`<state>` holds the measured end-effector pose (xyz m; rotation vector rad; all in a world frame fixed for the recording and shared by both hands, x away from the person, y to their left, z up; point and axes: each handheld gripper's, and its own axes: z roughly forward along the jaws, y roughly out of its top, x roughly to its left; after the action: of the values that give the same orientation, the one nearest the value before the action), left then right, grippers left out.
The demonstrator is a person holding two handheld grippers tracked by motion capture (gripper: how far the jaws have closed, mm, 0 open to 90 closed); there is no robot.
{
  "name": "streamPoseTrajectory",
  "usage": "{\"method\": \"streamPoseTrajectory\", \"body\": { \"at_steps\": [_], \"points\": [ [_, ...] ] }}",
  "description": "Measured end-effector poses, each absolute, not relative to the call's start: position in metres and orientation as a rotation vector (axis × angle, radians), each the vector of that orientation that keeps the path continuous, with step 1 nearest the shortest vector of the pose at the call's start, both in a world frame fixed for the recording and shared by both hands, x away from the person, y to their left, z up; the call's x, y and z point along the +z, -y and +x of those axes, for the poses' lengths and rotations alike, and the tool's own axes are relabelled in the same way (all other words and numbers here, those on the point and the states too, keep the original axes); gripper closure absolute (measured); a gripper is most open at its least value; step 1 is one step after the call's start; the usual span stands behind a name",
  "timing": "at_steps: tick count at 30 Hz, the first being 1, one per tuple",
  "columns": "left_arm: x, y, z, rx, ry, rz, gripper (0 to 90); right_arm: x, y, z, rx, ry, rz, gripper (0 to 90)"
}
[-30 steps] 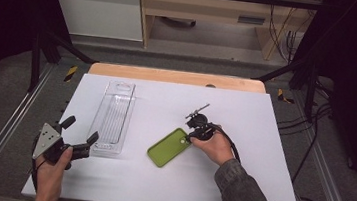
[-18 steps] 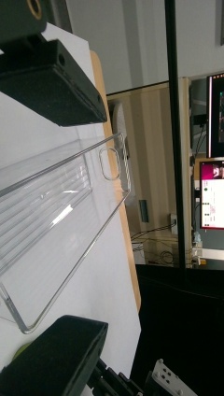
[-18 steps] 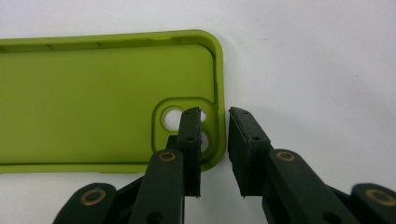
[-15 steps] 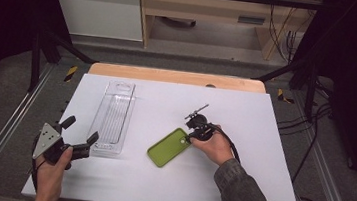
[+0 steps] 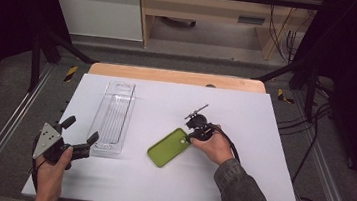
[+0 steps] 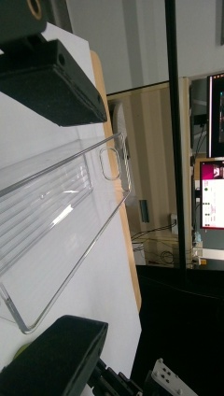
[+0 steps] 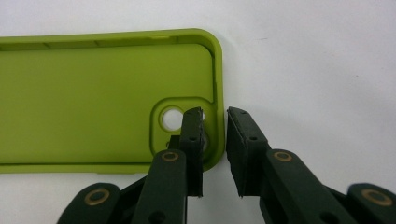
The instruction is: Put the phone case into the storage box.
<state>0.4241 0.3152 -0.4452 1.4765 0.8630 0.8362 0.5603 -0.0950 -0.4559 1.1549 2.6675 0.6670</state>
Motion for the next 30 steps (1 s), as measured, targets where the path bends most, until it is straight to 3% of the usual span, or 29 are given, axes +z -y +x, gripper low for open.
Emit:
{"method": "streamPoseTrajectory", "body": {
  "at_steps": [30],
  "points": [
    [-0.4453, -0.3147, 0.4243, 0.835, -0.863, 1.478, 1.8, -0.457, 0.0947, 0.5602, 0.663, -2.661, 1.144, 81.8]
  ]
}}
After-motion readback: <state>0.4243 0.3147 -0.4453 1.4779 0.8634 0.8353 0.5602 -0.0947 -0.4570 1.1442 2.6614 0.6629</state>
